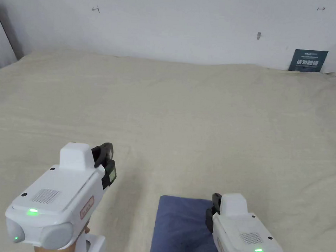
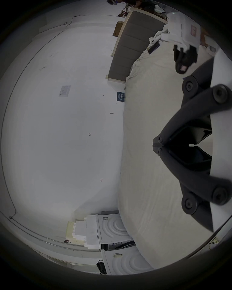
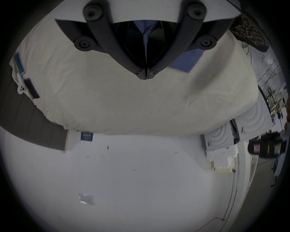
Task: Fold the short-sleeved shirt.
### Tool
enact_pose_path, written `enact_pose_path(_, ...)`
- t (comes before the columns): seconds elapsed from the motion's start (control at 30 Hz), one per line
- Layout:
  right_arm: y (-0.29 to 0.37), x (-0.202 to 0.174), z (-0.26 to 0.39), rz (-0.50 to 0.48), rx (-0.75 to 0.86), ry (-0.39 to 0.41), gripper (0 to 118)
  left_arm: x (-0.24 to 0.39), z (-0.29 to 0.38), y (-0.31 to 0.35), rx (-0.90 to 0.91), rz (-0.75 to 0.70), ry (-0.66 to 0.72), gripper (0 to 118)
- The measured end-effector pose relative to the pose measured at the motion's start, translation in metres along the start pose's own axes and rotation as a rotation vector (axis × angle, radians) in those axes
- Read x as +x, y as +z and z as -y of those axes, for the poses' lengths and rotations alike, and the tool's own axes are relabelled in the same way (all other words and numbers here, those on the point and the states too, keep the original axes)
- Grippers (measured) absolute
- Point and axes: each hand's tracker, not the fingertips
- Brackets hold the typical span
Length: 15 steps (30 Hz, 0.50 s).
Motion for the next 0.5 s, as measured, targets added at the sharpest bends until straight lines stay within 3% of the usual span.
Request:
enact_pose_path(0.37,-0.027,0.006,0.076,-0.085,-0.089,0.025,0,-0.007,0.046,-0.015,-0.109,0.036,0.046,3)
enact_pose_path(0.43,-0.027,0.004,0.078,-0.080,-0.071,0.002,0,-0.005,0.054,-0.019,-0.144,0.059,0.064,11)
enact_pose_path(0.5,-0.027,0.001,0.081,-0.068,-0.067,0.008,0,-0.003,0.062,-0.025,-0.192,0.094,0.102,27)
